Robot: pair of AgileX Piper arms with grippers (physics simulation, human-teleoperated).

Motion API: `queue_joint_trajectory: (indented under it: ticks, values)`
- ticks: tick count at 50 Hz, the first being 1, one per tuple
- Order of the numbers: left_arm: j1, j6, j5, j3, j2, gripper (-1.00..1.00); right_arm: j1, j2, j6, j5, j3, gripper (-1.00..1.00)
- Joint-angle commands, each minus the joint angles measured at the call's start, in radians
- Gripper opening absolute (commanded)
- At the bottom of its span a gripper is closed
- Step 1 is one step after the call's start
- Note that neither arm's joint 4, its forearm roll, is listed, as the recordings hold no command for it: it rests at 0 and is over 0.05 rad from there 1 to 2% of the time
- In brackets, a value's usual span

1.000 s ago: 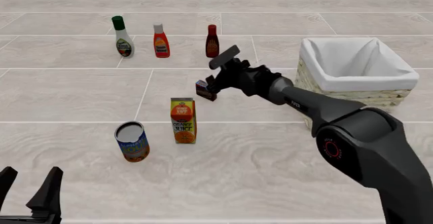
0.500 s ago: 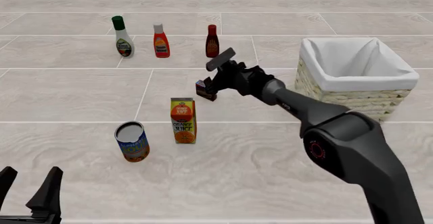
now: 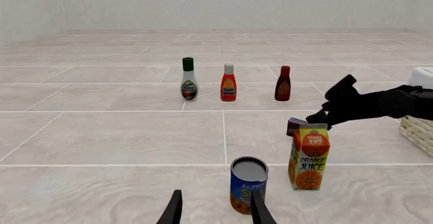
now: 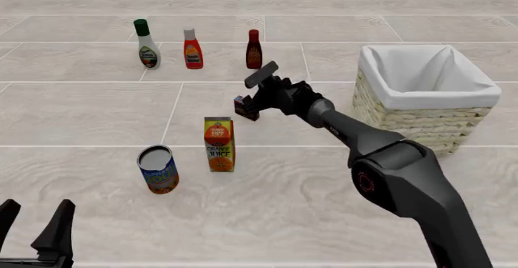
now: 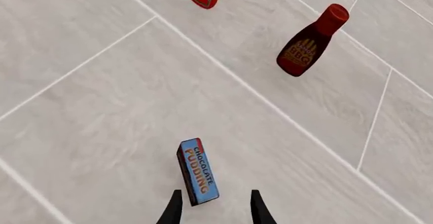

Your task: Pick the chocolate pudding and place it in the basket.

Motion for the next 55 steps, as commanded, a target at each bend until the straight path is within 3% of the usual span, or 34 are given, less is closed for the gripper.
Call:
queue_joint_trajectory:
  ticks: [1,22,37,45,55]
  values:
    - [0.000,0.000,-0.002,0.002,0.000,1.00,-0.004,0.050,-0.014,0.049,-0.089,1.00]
    - [0.000,0.000,-0.002,0.002,0.000,1.00,-0.004,0.158,-0.020,0.173,-0.263,1.00]
    - [0.000,0.000,-0.002,0.002,0.000,1.00,0.001,0.292,-0.016,0.336,-0.502,1.00]
    - [0.000,0.000,-0.001,0.002,0.000,1.00,0.010,0.333,0.011,0.401,-0.595,1.00]
    - [0.000,0.000,-0.002,0.002,0.000,1.00,0.018,0.355,0.040,0.457,-0.627,1.00]
